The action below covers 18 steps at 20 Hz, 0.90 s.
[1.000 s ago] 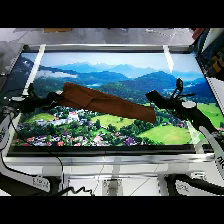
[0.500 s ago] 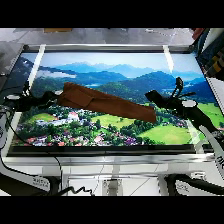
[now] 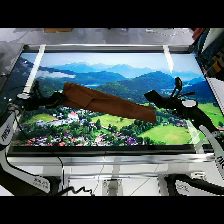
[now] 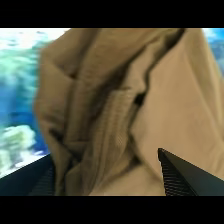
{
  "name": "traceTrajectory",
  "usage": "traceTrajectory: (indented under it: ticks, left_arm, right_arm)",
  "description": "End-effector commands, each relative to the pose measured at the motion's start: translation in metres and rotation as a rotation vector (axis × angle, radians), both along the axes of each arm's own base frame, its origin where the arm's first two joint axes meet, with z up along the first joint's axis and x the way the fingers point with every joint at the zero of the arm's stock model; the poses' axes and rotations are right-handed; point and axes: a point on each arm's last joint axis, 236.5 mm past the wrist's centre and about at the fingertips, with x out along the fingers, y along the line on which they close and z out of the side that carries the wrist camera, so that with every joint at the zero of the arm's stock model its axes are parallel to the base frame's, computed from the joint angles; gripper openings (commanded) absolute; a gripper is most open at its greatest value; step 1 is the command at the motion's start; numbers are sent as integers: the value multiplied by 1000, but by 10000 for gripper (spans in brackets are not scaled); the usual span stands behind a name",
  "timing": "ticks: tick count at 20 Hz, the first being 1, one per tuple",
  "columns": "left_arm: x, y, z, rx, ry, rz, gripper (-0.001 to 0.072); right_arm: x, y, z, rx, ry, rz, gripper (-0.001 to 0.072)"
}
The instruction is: Fold the clothes and pants, and hang the long-sleeved shirts on hangers.
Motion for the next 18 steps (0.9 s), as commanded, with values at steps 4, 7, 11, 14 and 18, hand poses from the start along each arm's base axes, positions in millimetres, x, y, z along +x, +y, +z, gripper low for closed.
traceTrajectory:
  ticks: [4,7,11,14,18]
  left_arm:
    - [40,-23,9,-33,-90,141,633]
    - [47,-36,9,2,-115,144,101]
    - [61,-45,34,46,-203,88,12]
    - [64,-51,84,103,-333,-10,11]
    - [33,-75,151,174,-443,-211,11]
  right_arm:
    - [-1,2,1,3,1,7,689]
    - [-1,2,0,2,2,9,688]
    - [-5,8,1,20,13,33,594]
    - [-7,12,2,38,18,39,189]
    - [-5,31,10,67,4,60,16]
